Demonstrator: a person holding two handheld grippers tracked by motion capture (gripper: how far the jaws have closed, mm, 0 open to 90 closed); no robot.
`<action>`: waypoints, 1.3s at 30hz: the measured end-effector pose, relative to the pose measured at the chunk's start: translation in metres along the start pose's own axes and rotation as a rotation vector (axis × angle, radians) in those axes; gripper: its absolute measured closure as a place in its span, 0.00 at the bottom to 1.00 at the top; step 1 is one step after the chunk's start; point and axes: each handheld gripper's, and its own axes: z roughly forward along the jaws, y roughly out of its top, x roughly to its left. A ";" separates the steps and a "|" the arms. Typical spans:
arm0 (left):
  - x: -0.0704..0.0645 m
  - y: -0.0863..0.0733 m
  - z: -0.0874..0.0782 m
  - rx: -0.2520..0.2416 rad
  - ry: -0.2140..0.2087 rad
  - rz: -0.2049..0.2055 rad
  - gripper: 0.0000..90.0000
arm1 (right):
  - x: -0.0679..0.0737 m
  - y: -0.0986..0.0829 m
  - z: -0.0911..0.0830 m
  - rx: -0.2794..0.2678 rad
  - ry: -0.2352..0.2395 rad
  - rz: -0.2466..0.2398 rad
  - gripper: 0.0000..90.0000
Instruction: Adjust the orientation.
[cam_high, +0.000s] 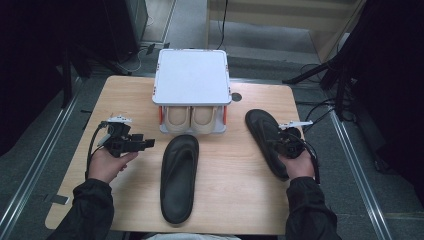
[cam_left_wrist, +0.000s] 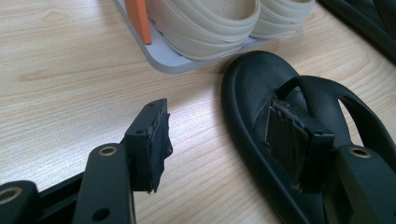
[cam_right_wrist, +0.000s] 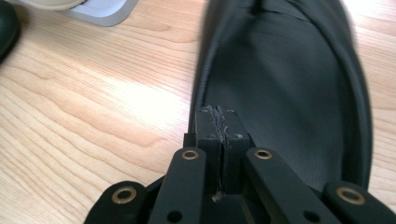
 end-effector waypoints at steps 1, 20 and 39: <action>0.000 0.000 0.000 0.000 0.000 0.000 0.45 | 0.002 0.000 0.001 0.000 0.000 -0.002 0.99; 0.000 0.000 0.001 0.010 0.000 0.004 0.45 | 0.008 0.005 0.006 -0.008 0.012 0.002 0.95; 0.000 -0.001 0.001 0.027 0.004 0.007 0.45 | -0.033 0.000 -0.033 -0.134 -0.082 0.157 0.76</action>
